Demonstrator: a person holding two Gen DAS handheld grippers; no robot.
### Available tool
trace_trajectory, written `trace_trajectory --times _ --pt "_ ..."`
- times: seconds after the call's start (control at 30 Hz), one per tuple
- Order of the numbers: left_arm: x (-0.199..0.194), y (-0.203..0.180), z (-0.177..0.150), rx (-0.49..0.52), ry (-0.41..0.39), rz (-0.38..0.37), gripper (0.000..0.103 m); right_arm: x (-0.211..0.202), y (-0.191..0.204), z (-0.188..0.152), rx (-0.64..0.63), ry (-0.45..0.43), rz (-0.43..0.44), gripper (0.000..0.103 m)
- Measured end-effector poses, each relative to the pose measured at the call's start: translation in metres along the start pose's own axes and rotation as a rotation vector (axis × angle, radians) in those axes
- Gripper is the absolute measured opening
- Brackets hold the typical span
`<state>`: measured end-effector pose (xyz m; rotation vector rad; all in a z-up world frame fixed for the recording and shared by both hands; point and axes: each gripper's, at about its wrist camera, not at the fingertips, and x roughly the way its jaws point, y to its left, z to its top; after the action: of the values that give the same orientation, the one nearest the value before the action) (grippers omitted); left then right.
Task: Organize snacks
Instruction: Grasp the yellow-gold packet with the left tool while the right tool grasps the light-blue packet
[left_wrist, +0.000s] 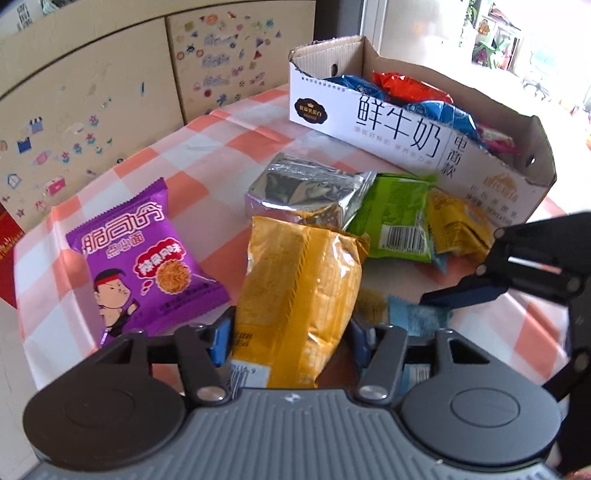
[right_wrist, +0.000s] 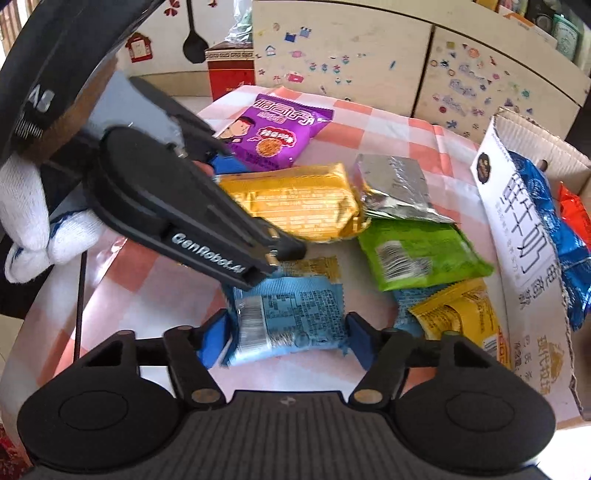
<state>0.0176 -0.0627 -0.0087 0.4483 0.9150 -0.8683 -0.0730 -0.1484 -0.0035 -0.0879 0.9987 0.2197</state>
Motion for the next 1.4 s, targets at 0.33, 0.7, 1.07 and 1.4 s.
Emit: trace_trajectory --times 0.33,0.7,1.07,1.4 --pt "-0.01 0.003 -0.006 -0.006 -0.002 0.057 0.055 -0.007 -0.003 0.0 0.023 -0.017 0.005 0.066" --pt "-0.03 0.011 -0.009 -0.07 -0.047 0.068 0.055 -0.02 -0.01 0.003 0.063 -0.076 -0.014 0.066" --pt "-0.051 0.016 -0.006 -0.14 -0.117 0.051 0.055 -0.034 -0.017 0.01 0.102 -0.141 -0.012 0.066" --pt "-0.064 0.022 0.004 -0.187 -0.188 0.114 0.055 -0.051 -0.032 0.018 0.141 -0.216 -0.044 0.066"
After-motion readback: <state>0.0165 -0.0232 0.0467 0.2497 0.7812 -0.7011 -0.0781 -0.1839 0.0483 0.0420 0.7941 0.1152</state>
